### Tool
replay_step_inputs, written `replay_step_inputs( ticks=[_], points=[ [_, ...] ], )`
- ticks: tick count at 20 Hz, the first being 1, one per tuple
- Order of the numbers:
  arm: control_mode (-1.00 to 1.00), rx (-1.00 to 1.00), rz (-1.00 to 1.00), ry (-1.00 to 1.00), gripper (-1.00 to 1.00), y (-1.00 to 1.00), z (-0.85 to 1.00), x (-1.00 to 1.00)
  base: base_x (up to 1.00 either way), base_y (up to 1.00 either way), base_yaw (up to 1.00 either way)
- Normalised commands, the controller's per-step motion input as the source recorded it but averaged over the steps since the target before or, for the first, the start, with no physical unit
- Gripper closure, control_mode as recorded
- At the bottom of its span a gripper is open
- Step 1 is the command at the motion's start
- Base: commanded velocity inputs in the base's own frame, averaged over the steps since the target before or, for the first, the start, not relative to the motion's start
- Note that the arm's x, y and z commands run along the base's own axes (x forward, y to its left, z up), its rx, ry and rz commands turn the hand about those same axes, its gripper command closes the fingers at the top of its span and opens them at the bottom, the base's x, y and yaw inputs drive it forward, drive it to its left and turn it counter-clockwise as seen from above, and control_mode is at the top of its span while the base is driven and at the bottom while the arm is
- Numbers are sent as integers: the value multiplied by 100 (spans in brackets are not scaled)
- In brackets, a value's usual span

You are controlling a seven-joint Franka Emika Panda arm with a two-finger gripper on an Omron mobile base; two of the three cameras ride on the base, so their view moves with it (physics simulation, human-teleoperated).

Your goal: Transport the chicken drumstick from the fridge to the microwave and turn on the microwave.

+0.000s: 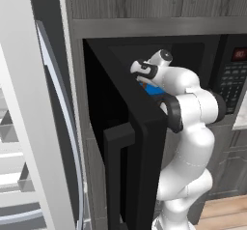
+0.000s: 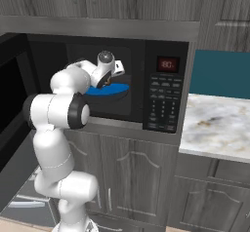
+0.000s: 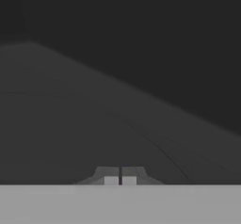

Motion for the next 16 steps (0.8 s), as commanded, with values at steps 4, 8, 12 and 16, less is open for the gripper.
replay_step_inputs(
  ticks=[4,8,12,16],
  points=[
    [-100,-2,0,0,-100,0,1,-3,0,0,0],
    [-100,-3,0,0,-100,-3,7,-12,0,0,0],
    [-100,-1,0,0,-100,-4,5,-9,0,0,0],
    [-100,0,0,0,-100,-1,7,-12,0,0,0]
  ],
)
